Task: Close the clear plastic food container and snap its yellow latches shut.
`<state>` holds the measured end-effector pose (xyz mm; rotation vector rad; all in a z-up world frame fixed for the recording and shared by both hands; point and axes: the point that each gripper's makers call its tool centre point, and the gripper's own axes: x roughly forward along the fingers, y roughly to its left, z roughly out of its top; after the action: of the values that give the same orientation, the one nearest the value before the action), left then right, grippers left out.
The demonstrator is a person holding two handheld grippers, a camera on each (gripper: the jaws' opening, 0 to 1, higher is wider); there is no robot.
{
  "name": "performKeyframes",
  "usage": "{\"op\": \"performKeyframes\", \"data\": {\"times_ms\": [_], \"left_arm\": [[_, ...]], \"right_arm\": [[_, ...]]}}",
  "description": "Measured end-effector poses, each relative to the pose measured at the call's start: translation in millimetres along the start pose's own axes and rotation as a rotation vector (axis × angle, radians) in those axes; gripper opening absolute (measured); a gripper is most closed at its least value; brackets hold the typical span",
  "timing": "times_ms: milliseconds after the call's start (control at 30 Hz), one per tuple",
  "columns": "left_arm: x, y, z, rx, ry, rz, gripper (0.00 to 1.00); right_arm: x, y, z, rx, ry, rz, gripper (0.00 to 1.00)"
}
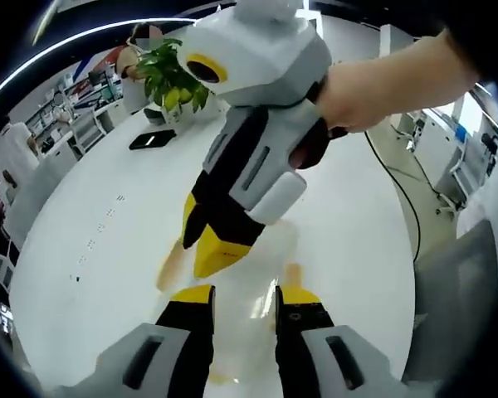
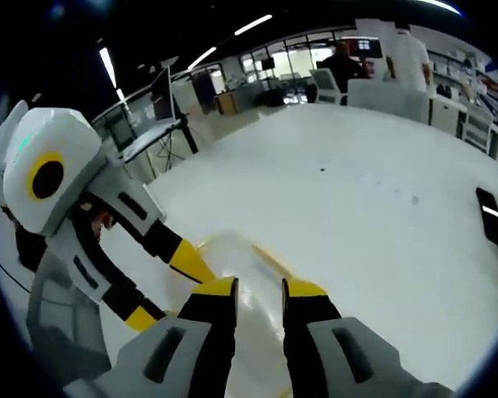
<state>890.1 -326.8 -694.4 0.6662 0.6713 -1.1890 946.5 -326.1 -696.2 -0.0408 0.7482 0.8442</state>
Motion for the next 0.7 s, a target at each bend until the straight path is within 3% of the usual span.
{"op": "performKeyframes", "data": {"times_ms": [500,700], "left_arm": [[4.9,-10.8,-1.5,0.133,0.029,-0.005,0.27],[8.0,-12.1,0.7,0.223,0.027,0.024,0.32]], "right_arm": [[13.7,-7.1,9.9,-0.074,0.045,0.037,0.23],[19.8,-8.9,7.7,-0.109,0.084,0.059,0.26]]}}
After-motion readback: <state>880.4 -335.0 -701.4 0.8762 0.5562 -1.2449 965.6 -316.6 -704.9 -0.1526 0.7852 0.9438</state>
